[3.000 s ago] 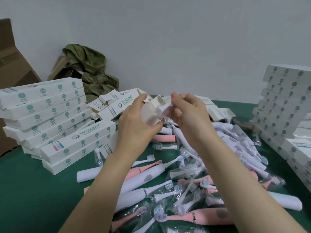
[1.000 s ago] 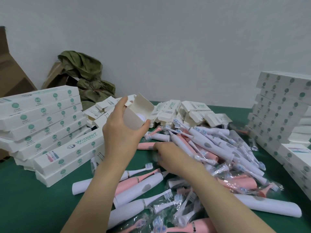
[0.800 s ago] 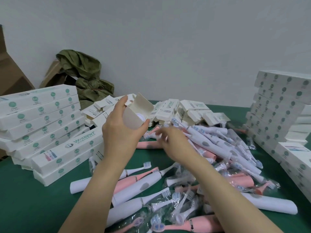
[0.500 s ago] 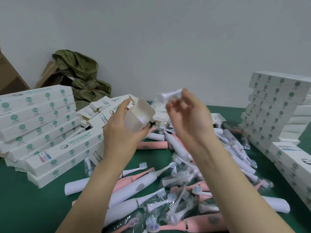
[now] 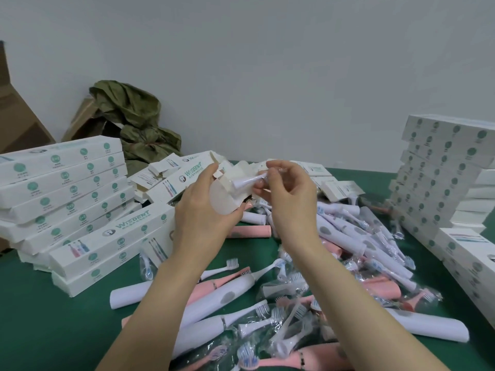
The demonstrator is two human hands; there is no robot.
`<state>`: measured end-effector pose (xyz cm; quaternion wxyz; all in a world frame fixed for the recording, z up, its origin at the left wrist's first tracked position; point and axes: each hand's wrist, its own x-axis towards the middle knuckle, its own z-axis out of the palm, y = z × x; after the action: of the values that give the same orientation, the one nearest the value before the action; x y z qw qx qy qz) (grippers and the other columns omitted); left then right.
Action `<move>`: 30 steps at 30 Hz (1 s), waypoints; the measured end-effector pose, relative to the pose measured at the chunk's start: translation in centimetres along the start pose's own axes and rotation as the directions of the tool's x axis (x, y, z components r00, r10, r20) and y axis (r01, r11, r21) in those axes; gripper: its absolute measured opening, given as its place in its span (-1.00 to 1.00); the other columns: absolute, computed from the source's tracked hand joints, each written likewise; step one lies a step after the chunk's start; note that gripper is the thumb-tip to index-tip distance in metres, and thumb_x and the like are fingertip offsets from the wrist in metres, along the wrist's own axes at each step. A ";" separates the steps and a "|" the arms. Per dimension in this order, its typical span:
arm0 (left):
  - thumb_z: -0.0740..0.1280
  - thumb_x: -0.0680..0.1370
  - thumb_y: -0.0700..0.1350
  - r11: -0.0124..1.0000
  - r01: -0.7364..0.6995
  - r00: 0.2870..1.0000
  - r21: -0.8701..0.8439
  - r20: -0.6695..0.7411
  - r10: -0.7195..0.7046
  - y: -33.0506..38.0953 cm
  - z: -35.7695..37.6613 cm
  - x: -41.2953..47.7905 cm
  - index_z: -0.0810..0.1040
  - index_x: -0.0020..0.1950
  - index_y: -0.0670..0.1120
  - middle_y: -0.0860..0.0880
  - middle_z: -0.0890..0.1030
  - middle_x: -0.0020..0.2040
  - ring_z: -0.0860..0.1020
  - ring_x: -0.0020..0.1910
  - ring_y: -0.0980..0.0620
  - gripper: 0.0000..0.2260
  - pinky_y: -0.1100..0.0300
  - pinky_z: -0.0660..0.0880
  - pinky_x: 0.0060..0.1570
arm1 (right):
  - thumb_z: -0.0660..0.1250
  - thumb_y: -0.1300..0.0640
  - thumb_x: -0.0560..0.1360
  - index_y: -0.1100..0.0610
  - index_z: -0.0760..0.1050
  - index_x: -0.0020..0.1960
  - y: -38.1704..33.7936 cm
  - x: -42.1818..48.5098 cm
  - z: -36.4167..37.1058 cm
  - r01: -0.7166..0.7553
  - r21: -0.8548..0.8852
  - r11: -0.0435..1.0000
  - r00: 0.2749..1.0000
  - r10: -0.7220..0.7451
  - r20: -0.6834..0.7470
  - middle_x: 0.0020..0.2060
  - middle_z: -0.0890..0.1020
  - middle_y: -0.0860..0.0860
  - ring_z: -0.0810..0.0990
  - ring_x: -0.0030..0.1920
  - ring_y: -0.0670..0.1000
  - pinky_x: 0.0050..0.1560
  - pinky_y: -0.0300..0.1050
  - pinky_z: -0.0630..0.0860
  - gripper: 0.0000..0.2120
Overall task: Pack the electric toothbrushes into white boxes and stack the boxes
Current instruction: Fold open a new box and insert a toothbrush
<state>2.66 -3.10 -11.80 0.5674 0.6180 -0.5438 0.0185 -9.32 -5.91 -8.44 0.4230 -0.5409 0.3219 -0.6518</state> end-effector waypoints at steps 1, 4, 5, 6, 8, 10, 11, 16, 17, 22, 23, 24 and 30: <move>0.54 0.31 -0.04 1.000 -0.006 1.000 0.000 0.010 0.006 0.0 0.0 0.0 0.38 0.39 0.06 0.00 0.55 0.20 0.46 0.19 0.00 -0.31 0.22 0.32 0.14 | 0.21 0.27 0.58 0.06 0.51 -0.07 0.1 0.2 -0.3 0.017 -0.035 0.999 1.000 -0.018 -0.019 -0.27 0.60 -0.05 0.64 -0.28 -0.09 -0.01 0.00 0.62 -0.83; 0.54 0.31 -0.04 1.000 -0.026 1.000 -0.016 0.013 0.027 0.0 0.1 0.0 0.38 0.40 0.08 0.06 0.53 0.23 0.43 0.22 0.08 -0.32 0.29 0.27 0.16 | 0.22 0.25 0.58 0.02 0.49 -0.08 0.1 0.4 -0.6 0.129 -0.159 0.979 0.991 -0.133 -0.013 -0.22 0.62 -0.05 0.66 -0.23 -0.07 -0.01 0.03 0.61 -0.83; 0.54 0.31 -0.04 0.999 -0.029 0.999 -0.018 0.014 0.029 0.0 0.1 -0.1 0.38 0.40 0.08 0.07 0.53 0.22 0.43 0.22 0.09 -0.32 0.31 0.27 0.16 | 0.23 0.24 0.58 0.03 0.49 -0.06 0.1 0.3 -0.5 0.211 -0.237 0.948 0.977 -0.215 0.010 -0.23 0.62 -0.07 0.65 -0.21 -0.07 -0.03 0.02 0.60 -0.85; 0.54 0.31 -0.05 0.999 -0.036 0.999 -0.020 0.015 0.037 0.1 0.1 -0.1 0.39 0.39 0.07 0.06 0.54 0.21 0.44 0.21 0.10 -0.32 0.33 0.28 0.15 | 0.24 0.23 0.57 0.03 0.49 -0.03 0.1 0.1 -0.4 0.298 -0.302 0.905 0.953 -0.301 0.040 -0.24 0.61 -0.10 0.64 -0.19 -0.07 -0.05 -0.02 0.59 -0.87; 0.55 0.29 -0.07 0.998 -0.052 0.998 -0.035 0.017 0.053 0.2 0.1 -0.2 0.41 0.38 0.05 0.04 0.56 0.18 0.47 0.17 0.08 -0.32 0.29 0.34 0.14 | 0.26 0.21 0.56 0.08 0.50 0.06 0.2 -0.3 -0.1 0.436 -0.370 0.820 0.898 -0.423 0.121 -0.22 0.60 -0.10 0.60 -0.17 -0.12 -0.10 -0.15 0.55 -0.89; 0.56 0.27 -0.07 0.997 -0.048 0.999 -0.053 0.013 0.049 0.5 0.1 -0.3 0.42 0.37 0.06 0.03 0.58 0.15 0.50 0.13 0.05 -0.31 0.19 0.41 0.13 | 0.27 0.18 0.56 0.10 0.46 0.11 0.2 -0.9 0.3 0.489 -0.371 0.789 0.872 -0.453 0.185 -0.19 0.59 -0.11 0.58 -0.14 -0.13 -0.16 -0.24 0.53 -0.86; 0.57 0.27 -0.07 0.997 -0.047 0.999 -0.064 0.006 0.047 0.6 0.1 -0.3 0.43 0.36 0.06 0.03 0.59 0.13 0.51 0.12 0.03 -0.31 0.13 0.44 0.13 | 0.28 0.18 0.55 0.08 0.44 0.08 0.1 -1.0 0.4 0.484 -0.357 0.799 0.875 -0.451 0.176 -0.20 0.58 -0.14 0.58 -0.14 -0.13 -0.17 -0.26 0.53 -0.89; 0.56 0.24 0.00 0.991 -0.072 0.997 -0.117 -0.034 0.068 1.0 0.0 -0.7 0.45 0.33 0.08 0.08 0.60 0.09 0.53 0.10 0.06 -0.33 0.18 0.46 0.09 | 0.32 0.24 0.50 0.16 0.48 -0.03 0.0 -0.9 0.2 0.562 -0.353 0.748 0.819 -0.563 0.111 -0.09 0.51 0.00 0.60 -0.15 -0.03 -0.15 -0.27 0.53 -0.95; 0.52 0.22 0.08 0.987 -0.067 0.997 -0.143 -0.051 0.061 1.1 0.0 -0.8 0.46 0.31 0.13 0.14 0.60 0.05 0.52 0.07 0.12 -0.34 0.27 0.45 0.05 | 0.33 0.27 0.48 0.22 0.51 -0.04 0.1 -0.9 0.3 0.599 -0.375 0.708 0.792 -0.594 0.143 -0.07 0.49 0.05 0.56 -0.13 -0.01 -0.10 -0.36 0.48 -0.93; 0.34 0.19 0.22 0.974 -0.068 0.994 -0.214 -0.101 0.047 1.3 -0.1 -1.0 0.46 0.25 0.23 0.27 0.56 -0.02 0.50 0.02 0.28 -0.39 0.46 0.40 0.02 | 0.32 0.33 0.42 0.26 0.54 0.05 0.6 -0.9 0.3 0.668 -0.462 0.584 0.739 -0.597 0.313 -0.11 0.60 0.07 0.51 -0.07 0.04 0.02 -0.35 0.32 -0.79; 0.34 0.19 0.21 0.975 -0.075 0.993 -0.208 -0.101 0.055 1.4 -0.1 -1.0 0.46 0.26 0.21 0.26 0.56 0.00 0.51 0.05 0.27 -0.38 0.40 0.42 0.05 | 0.33 0.31 0.44 0.25 0.53 0.07 0.5 -0.8 0.2 0.651 -0.452 0.609 0.755 -0.579 0.307 -0.11 0.61 0.05 0.51 -0.06 0.04 0.02 -0.32 0.34 -0.79; 0.35 0.19 0.20 0.975 -0.081 0.993 -0.205 -0.102 0.061 1.4 0.0 -1.0 0.47 0.27 0.17 0.23 0.58 0.02 0.53 0.07 0.25 -0.37 0.33 0.45 0.07 | 0.34 0.28 0.45 0.23 0.53 0.05 0.4 -0.7 0.1 0.639 -0.448 0.625 0.767 -0.563 0.308 -0.11 0.61 0.04 0.52 -0.06 0.04 0.01 -0.28 0.36 -0.83; 0.45 0.19 -0.01 0.975 -0.127 0.992 -0.184 -0.041 0.122 1.3 0.2 -1.1 0.47 0.33 0.04 0.12 0.58 0.08 0.49 0.08 0.26 -0.32 0.45 0.40 0.04 | 0.18 0.12 0.54 0.14 0.64 -0.06 0.5 0.2 -0.5 0.650 -0.572 0.500 0.758 -0.375 0.534 0.20 0.54 0.06 0.31 0.13 0.07 0.14 -0.22 0.26 -0.75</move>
<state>1.17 -2.25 -11.63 0.6282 0.5267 -0.5725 0.0121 -9.67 -6.34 -8.93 0.0023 -0.8376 0.2963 -0.4590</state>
